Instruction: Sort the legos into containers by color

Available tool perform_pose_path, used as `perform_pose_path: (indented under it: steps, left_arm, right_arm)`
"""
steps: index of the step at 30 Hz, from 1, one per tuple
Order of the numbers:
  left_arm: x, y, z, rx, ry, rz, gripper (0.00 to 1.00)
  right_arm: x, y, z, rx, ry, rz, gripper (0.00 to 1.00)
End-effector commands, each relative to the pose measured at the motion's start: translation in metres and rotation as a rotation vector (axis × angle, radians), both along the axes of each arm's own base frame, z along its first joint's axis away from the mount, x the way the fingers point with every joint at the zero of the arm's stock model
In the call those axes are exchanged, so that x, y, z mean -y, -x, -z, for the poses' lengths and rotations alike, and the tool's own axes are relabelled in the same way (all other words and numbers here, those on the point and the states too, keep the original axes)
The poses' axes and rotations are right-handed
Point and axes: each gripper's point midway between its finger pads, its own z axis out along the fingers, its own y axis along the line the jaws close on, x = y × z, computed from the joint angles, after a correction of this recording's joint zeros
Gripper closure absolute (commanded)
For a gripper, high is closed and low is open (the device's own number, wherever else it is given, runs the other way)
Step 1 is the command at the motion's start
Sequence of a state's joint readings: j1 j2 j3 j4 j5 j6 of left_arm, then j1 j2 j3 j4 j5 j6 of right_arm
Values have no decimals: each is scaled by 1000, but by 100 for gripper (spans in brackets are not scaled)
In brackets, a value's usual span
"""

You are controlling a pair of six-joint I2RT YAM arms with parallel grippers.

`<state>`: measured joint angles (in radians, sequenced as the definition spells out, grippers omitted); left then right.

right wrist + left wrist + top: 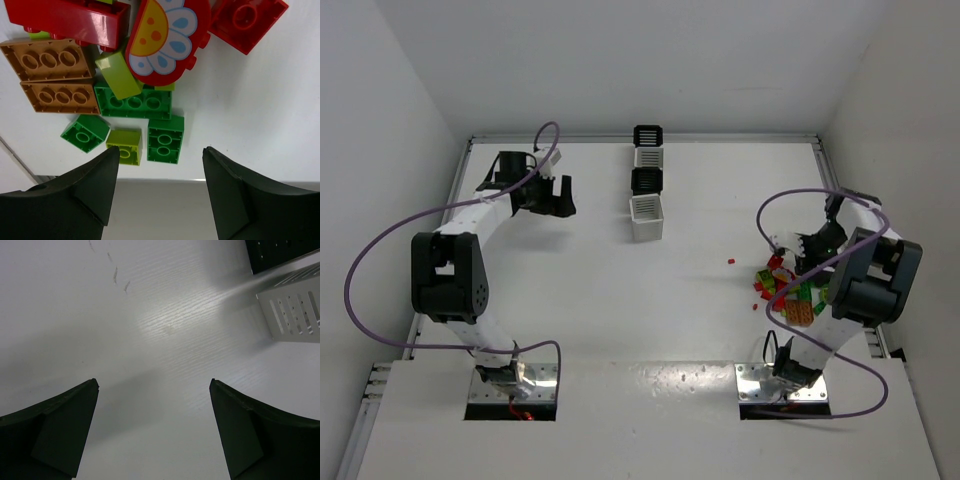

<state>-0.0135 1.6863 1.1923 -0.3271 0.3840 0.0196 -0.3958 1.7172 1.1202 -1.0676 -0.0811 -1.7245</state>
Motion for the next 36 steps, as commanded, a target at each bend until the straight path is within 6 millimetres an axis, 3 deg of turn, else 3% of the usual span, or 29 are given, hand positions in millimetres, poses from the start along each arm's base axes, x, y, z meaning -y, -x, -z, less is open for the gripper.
perform_pose_path:
  steps: [1,5,16,20,25,27,30,31,34,36]
  left_arm:
    - [2,-7,-17,62,7,-4,0]
    - [2,-7,-9,42,7,-4,0]
    - [1,-12,-11,46,7,-17,0]
    - [1,-12,-7,37,6,-17,0]
    - [0,-12,-7,37,0,-23,0]
    - [0,-15,-10,46,0,-24,0]
    - [-2,-18,-15,59,-7,-31,0]
    - [-2,-18,-15,59,-7,-31,0]
    - [-3,-24,-22,76,-7,-44,0]
    - [-3,-28,-29,94,-6,-44,0]
  right_arm:
    - [-2,2,9,-17,-9,10,32]
    - [0,3,19,-26,1,28,32]
    - [4,4,41,-75,31,68,38]
    - [7,1,47,-73,42,67,47]
    - [7,-6,46,-46,35,69,71]
    - [3,-16,36,-12,1,95,80]
    - [-19,-34,6,59,-109,122,87]
    - [-30,-37,-2,72,-137,118,88]
    - [-73,-76,-42,229,-281,129,93]
    - [-103,-95,-57,261,-350,164,95]
